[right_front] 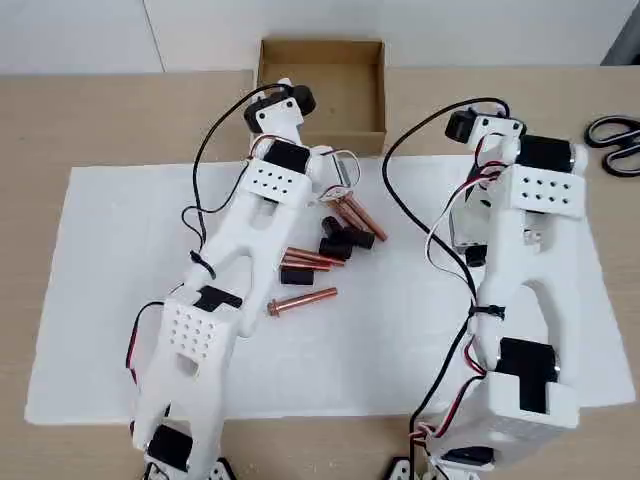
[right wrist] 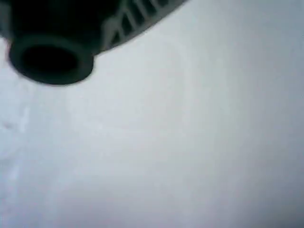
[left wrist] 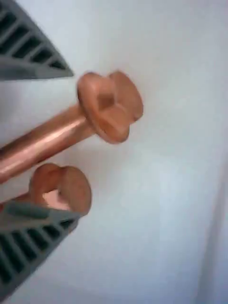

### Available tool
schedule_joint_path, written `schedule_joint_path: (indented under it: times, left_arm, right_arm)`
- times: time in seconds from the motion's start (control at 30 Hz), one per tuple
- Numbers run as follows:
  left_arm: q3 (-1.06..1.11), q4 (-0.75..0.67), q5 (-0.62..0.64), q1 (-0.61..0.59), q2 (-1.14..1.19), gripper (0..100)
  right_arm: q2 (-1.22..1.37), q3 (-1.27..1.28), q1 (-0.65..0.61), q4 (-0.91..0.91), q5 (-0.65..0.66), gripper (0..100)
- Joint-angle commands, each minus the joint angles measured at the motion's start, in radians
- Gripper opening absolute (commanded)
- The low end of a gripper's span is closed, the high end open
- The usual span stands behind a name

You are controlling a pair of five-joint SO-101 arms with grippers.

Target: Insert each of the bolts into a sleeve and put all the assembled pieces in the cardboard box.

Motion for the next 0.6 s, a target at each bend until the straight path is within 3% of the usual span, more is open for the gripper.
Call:
schedule_joint_path:
  times: [0.0,0.37,0.57]
  left_arm:
    - [0.004,-0.025,0.003,-0.012,0.003,17]
    - [0.001,-0.021,0.003,-0.014,0.054,17]
    - [0.001,-0.025,-0.002,-0.014,0.054,4]
  right_arm:
    - [-0.054,0.000,0.010,-0.010,0.008,0.4]
    - [-0.054,0.000,0.010,-0.010,0.005,0.4]
    - [-0.054,0.000,0.010,-0.010,0.003,0.4]
